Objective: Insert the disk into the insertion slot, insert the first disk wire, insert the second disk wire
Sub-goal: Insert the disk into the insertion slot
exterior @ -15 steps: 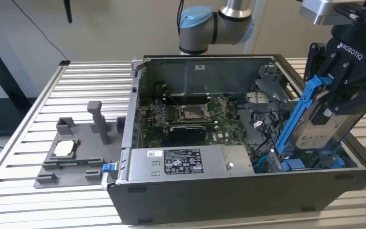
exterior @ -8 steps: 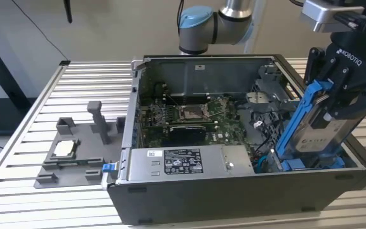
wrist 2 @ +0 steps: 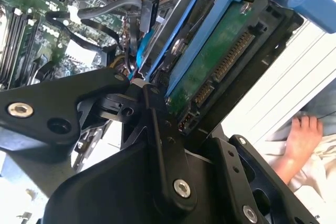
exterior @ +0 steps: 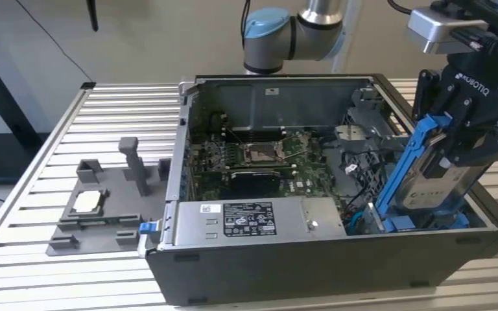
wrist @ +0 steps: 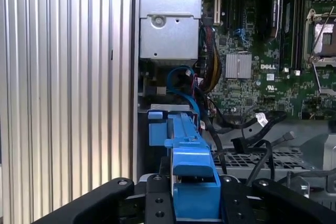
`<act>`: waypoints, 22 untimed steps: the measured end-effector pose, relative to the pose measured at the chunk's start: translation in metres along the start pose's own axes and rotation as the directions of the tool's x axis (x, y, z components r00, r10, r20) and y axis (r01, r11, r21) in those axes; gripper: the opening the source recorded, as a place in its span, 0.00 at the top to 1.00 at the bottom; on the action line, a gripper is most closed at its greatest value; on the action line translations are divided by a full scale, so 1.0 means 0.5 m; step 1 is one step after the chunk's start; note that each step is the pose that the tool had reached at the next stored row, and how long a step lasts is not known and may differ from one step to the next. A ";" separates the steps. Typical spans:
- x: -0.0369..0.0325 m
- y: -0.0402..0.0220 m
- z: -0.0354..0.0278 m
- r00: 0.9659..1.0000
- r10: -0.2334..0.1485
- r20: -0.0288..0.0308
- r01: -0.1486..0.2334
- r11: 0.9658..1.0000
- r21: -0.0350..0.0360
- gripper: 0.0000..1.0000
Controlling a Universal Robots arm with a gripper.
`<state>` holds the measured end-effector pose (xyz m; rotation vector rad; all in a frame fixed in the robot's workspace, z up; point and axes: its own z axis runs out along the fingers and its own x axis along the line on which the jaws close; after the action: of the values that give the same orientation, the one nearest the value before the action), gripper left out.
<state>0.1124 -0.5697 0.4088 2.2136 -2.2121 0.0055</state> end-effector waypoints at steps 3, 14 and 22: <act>0.000 0.000 0.004 1.000 -0.001 0.003 0.001 1.000 0.001 0.67; -0.003 0.000 0.018 1.000 -0.002 0.031 0.001 1.000 0.014 0.67; -0.009 0.003 0.036 0.999 -0.002 0.044 0.001 1.000 0.020 0.67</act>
<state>0.1106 -0.5653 0.3907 2.2474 -2.2423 -0.0219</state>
